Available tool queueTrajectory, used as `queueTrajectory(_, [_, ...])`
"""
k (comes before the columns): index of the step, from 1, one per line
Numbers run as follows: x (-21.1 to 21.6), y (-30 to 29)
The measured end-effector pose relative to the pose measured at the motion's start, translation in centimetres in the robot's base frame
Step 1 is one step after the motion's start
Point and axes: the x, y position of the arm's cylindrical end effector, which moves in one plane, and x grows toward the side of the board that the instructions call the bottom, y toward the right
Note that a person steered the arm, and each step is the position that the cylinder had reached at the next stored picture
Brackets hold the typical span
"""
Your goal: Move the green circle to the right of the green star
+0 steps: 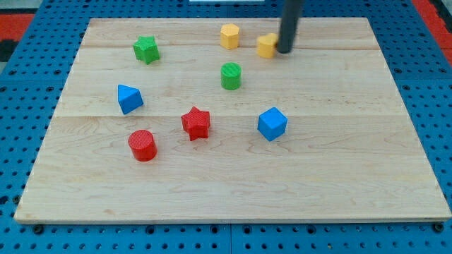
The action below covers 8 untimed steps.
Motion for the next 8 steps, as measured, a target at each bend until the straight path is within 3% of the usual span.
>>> queueTrajectory(2, [1.4,-0.3])
queueTrajectory(3, [3.9,1.7])
queueTrajectory(4, [9.7,1.5])
queueTrajectory(5, [11.1,-4.3])
queueTrajectory(6, [10.8,-11.9])
queueTrajectory(7, [8.3,-11.2])
queueTrajectory(8, [8.9,-6.4])
